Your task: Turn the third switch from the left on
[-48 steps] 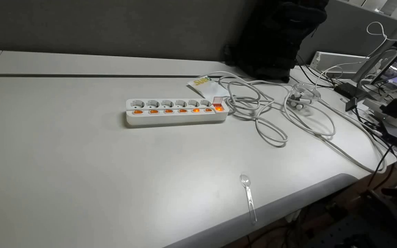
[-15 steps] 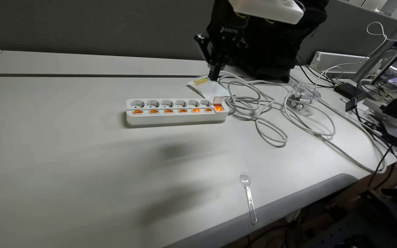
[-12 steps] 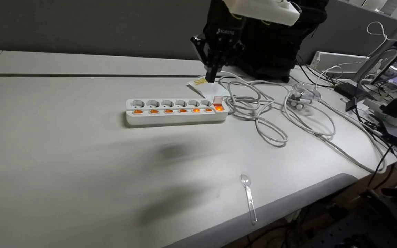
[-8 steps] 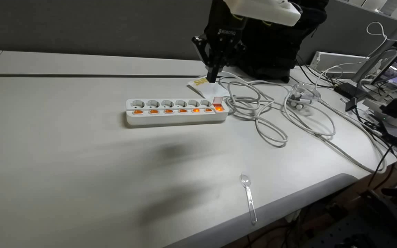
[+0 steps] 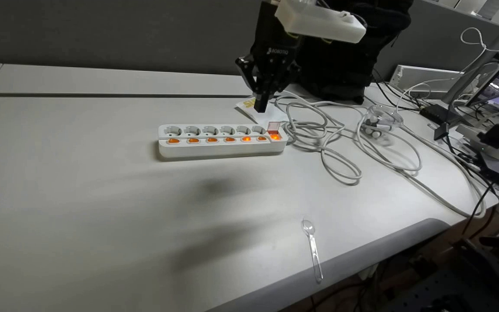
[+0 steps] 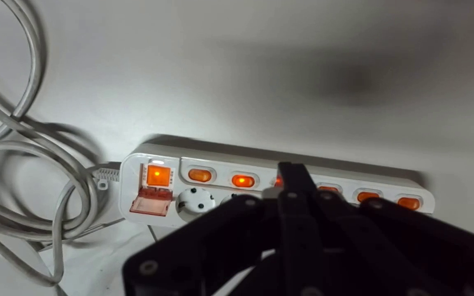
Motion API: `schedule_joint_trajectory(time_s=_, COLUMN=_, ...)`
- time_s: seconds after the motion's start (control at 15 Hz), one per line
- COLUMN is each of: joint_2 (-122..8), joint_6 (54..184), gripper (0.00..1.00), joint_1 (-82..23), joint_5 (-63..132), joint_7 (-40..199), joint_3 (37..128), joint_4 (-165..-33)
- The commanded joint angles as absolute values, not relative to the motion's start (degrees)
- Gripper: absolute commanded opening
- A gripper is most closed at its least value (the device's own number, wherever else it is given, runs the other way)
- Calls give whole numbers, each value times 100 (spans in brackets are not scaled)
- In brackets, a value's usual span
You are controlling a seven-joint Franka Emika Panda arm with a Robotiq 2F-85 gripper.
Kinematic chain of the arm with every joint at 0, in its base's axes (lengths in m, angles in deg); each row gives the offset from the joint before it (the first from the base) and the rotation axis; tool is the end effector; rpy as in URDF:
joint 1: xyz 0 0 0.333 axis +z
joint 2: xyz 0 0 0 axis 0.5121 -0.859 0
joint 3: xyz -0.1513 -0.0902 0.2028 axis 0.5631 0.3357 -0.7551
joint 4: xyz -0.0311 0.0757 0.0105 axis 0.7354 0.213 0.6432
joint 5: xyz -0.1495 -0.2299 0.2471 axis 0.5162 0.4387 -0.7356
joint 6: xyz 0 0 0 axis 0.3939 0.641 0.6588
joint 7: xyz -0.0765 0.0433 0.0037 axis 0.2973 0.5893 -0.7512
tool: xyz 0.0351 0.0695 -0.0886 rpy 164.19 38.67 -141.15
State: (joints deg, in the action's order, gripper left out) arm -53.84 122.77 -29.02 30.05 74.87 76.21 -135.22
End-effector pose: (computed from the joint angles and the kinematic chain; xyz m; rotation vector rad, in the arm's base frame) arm 0.5079 0.0400 0.2234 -3.1116 -0.0806 0.0952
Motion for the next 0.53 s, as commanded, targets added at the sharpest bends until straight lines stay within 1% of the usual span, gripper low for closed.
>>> schedule_joint_trajectory(time_s=0.0, joint_2=-5784, joint_6=12241, gripper=0, joint_1=-2893, joint_5=2900, joint_7=7284, joint_3=7554, joint_4=-13123)
schedule_joint_trajectory(time_s=0.47, joint_2=-6434, joint_6=12173, gripper=0, joint_1=-2849, joint_5=2881, joint_7=7184, joint_3=7428, joint_4=-12514)
